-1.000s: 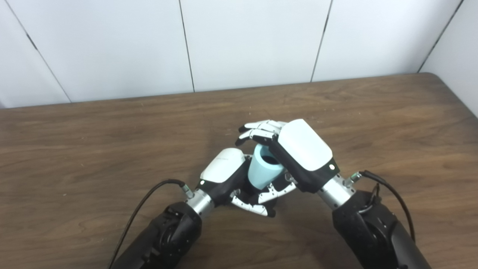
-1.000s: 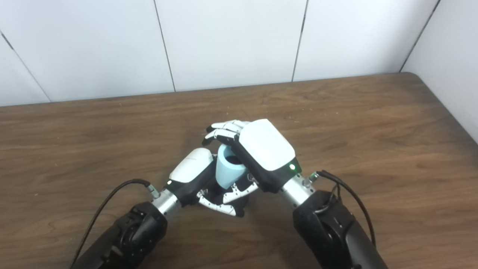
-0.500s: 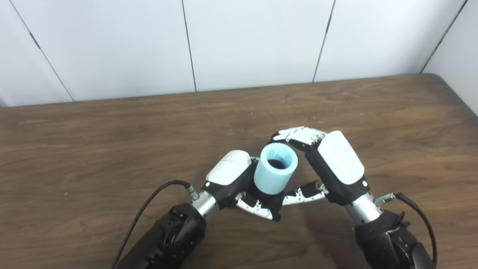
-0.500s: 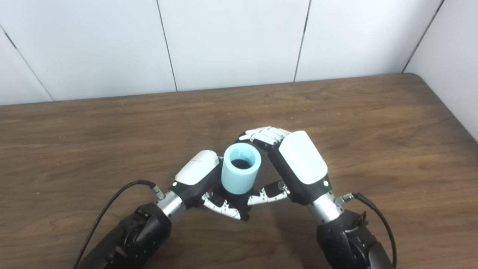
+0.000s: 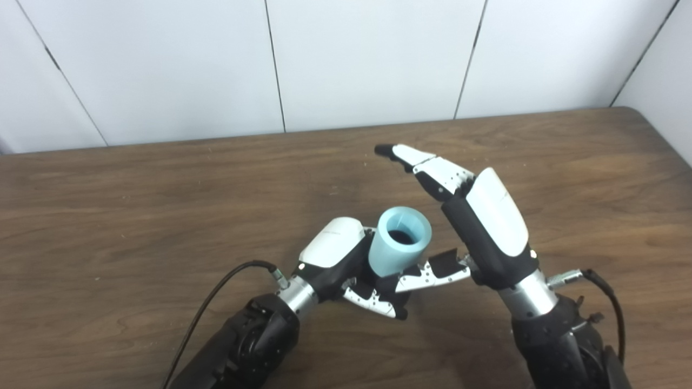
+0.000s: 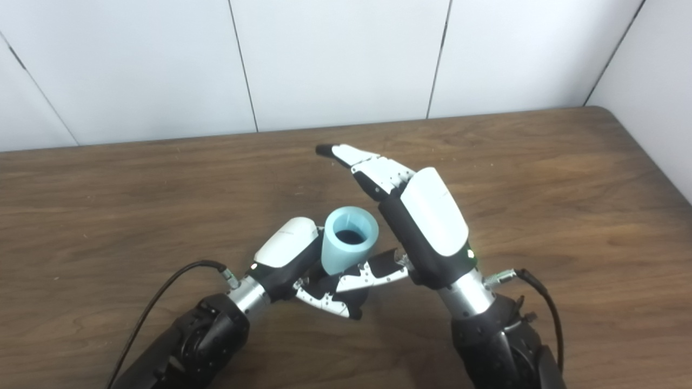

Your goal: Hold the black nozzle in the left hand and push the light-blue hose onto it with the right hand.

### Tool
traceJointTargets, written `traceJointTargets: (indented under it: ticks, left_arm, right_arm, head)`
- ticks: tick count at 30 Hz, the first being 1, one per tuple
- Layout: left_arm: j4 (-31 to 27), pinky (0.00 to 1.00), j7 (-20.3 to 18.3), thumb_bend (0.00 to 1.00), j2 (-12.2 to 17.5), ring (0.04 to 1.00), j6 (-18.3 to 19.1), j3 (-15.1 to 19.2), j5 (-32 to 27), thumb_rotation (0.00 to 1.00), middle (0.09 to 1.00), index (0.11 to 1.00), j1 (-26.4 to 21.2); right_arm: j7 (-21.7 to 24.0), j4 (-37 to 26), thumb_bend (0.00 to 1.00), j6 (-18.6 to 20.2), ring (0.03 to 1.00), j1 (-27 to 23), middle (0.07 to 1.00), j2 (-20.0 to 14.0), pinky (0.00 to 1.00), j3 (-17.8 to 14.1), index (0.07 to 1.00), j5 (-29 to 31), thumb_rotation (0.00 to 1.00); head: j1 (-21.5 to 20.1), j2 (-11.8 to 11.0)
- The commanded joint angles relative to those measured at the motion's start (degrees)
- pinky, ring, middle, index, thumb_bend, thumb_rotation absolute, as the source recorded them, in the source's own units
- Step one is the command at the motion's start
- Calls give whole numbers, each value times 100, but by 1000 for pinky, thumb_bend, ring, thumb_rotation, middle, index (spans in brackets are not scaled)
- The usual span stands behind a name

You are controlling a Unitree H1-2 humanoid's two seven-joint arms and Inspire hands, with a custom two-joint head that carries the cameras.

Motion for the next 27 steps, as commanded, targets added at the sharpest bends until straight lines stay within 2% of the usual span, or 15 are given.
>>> traceJointTargets:
  ticks: [1,3,4,7,9,12,13,15,19,20,21,24,27]
  left_arm:
    - [444,336,-541,510,286,306,179,-164,393,87,356,473,251]
    - [415,319,-490,511,313,303,112,-146,412,90,352,473,253]
    - [413,315,-427,511,339,303,19,-137,425,91,351,473,264]
    - [442,333,-271,512,429,367,-329,-110,441,98,433,483,308]
    - [488,452,-204,511,497,485,-567,-82,431,99,550,492,328]
    - [585,654,-155,511,775,616,-1100,112,192,98,641,496,378]
    - [598,677,-162,511,867,632,-1250,199,86,98,651,496,408]
    - [590,759,-189,511,976,727,-1438,332,-54,98,717,499,459]
    - [407,814,-170,510,1141,791,-1657,620,-214,99,777,500,608]
    - [350,822,-173,646,1155,801,-1670,696,-260,253,790,622,658]
    - [312,827,-185,741,1158,810,-1679,752,-289,348,803,712,694]
    - [78,834,-266,824,1152,827,-1542,956,-352,394,823,780,831]
    - [-103,842,-377,844,1116,838,-1398,1144,-367,392,836,795,925]
  right_arm:
    - [-72,-146,775,-136,844,-70,897,-40,749,-130,979,83,335]
    - [-63,-109,765,-126,848,-49,898,-31,731,-190,980,88,338]
    - [-51,-108,764,-114,848,-35,897,-34,728,-220,979,121,338]
    - [-33,-120,749,-93,844,-13,893,-44,712,-307,964,233,317]
    - [-37,-114,739,-96,834,-7,889,-54,699,-373,953,278,302]
    - [-80,-43,744,-160,828,20,883,-119,697,-517,947,291,313]
    - [-100,4,744,-203,827,31,882,-139,697,-556,946,328,315]
    - [-123,72,736,-269,828,48,882,-161,709,-600,947,387,305]
    - [-180,183,728,-388,829,87,882,-149,710,-635,944,391,280]
    - [-186,192,729,-396,829,101,882,-147,710,-649,941,371,278]
    - [-187,197,732,-404,830,111,882,-144,711,-661,938,356,280]
    - [-228,258,732,-455,829,152,880,-174,714,-738,935,323,271]
    - [-270,333,727,-521,825,184,879,-218,715,-817,936,328,254]
  head:
    - [-7,5]
    - [-7,5]
    - [121,-30]
    - [221,-37]
    - [262,-40]
    - [334,-53]
    - [386,-65]
    - [420,-75]
    - [486,-127]
    - [523,-152]
    - [535,-156]
    - [636,-178]
    - [691,-202]
